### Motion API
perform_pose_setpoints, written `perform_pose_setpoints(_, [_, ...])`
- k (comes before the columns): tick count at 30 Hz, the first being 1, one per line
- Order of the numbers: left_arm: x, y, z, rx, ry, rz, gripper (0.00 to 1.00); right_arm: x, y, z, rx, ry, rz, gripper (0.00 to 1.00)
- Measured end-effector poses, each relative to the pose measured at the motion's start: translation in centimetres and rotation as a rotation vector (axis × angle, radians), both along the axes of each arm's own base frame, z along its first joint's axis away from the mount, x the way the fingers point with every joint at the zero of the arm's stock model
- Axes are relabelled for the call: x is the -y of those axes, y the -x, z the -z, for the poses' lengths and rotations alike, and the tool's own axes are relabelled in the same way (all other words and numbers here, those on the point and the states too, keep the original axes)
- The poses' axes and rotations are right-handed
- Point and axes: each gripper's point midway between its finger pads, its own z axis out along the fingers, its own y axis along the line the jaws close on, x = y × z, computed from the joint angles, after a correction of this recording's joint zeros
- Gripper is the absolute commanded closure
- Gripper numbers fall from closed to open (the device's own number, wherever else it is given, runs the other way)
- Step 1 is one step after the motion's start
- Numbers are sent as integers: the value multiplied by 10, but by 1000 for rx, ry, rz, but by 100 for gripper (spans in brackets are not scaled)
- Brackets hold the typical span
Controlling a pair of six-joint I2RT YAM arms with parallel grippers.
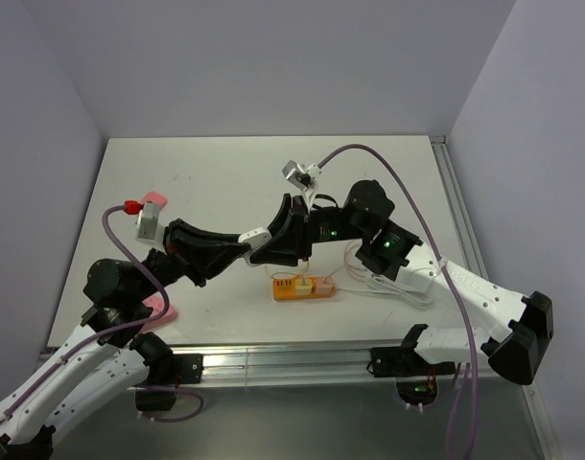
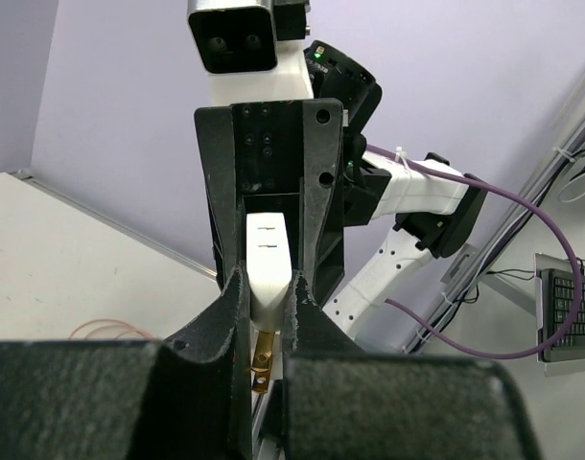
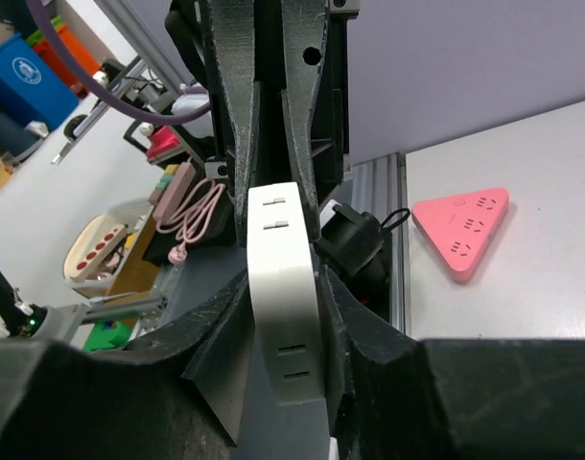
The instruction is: Insert the plug
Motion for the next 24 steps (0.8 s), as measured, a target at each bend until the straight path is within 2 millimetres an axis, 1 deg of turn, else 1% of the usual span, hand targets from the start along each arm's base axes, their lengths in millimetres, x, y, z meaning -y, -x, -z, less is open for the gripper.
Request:
perform_pose_setpoints(5, [-1, 2, -5, 4, 21, 7, 100, -3, 0, -4, -6, -17, 1, 64])
perform_pose_setpoints(15, [-3, 5, -6, 14, 35, 10, 100, -14, 5, -9, -20, -35, -33, 65])
perform_pose_setpoints(19, [-4, 6, -7, 16, 39, 11, 100, -17, 7, -9, -22, -35, -40, 71])
perform_pose_setpoints(21, [-4, 7, -8, 8, 48, 14, 100, -17, 7, -11, -15, -40, -43, 72])
perform_pose_setpoints(24, [-5, 7, -11, 10, 60, 17, 100, -18, 8, -13, -9, -48, -45, 78])
